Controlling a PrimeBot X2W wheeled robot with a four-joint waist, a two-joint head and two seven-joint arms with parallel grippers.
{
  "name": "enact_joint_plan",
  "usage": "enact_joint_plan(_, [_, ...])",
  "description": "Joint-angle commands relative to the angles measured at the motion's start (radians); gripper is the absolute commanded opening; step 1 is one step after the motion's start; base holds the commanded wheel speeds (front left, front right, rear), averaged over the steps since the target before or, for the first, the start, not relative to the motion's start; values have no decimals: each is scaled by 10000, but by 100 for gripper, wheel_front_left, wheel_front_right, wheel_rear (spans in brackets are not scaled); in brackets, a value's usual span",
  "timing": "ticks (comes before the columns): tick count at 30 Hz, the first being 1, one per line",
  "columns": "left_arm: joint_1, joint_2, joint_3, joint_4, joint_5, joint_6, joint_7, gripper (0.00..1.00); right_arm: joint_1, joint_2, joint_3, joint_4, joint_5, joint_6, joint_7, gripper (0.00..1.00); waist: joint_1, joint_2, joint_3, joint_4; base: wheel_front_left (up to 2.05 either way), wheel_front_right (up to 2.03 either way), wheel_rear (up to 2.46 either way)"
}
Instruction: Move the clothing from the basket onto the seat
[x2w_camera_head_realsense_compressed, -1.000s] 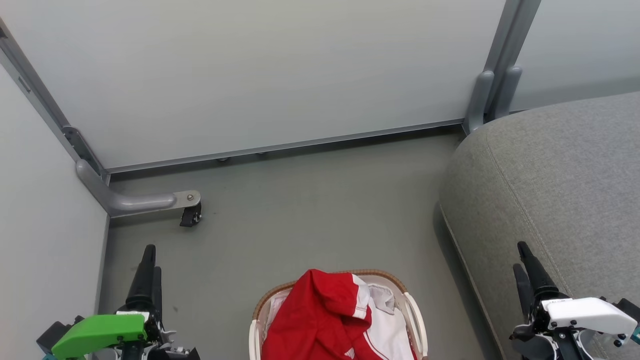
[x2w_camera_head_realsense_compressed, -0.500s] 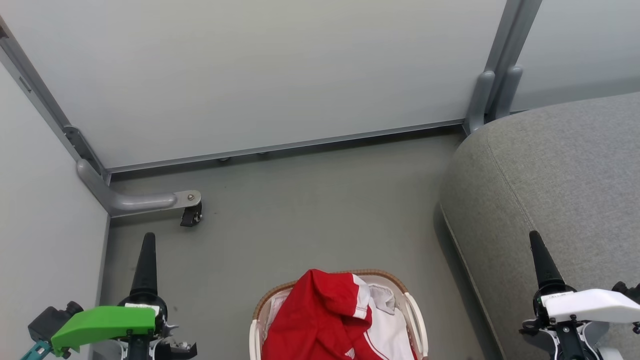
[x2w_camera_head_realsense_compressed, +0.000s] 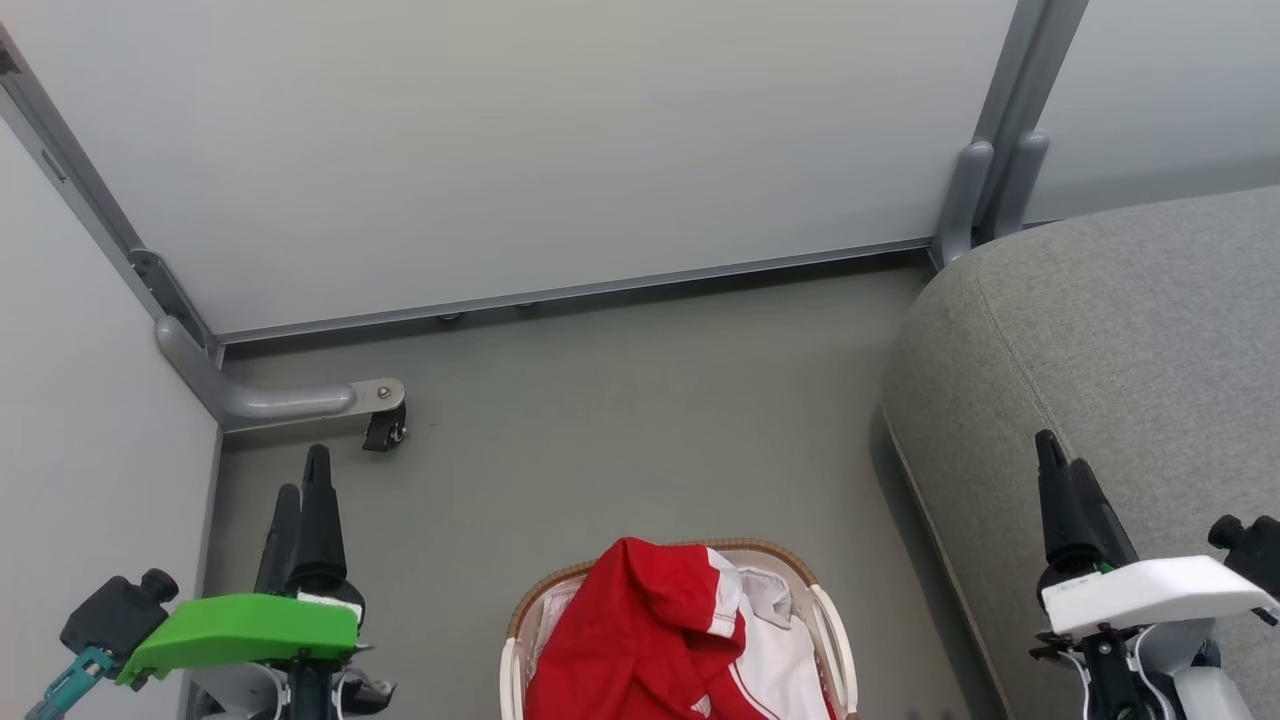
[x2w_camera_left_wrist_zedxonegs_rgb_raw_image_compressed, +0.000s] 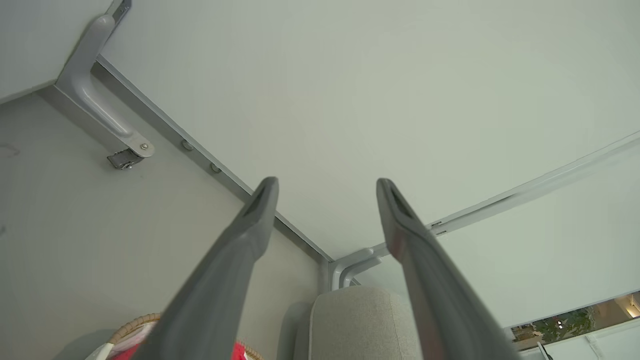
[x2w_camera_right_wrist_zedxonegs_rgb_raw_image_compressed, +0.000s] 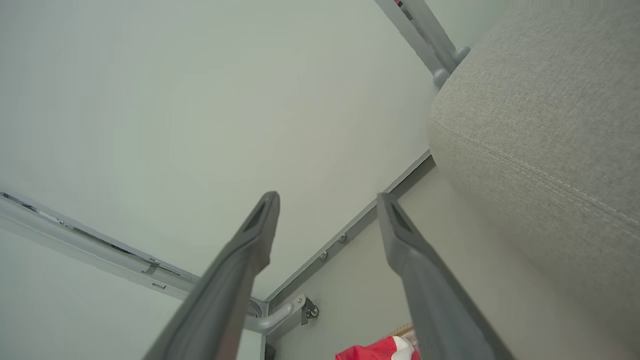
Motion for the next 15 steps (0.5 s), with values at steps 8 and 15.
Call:
enact_joint_plan(8, [330, 68, -191, -274, 2006, 114, -342, 100, 162, -83, 287, -376, -1753, 3, -342, 100, 0, 0, -21, -2, 0, 0, 0])
enact_joint_plan(15, [566, 76, -257, -160, 3203, 156, -545, 100, 291, -92, 483, -353, -2992, 4, -544, 100, 0, 0, -45, 29, 0, 0, 0])
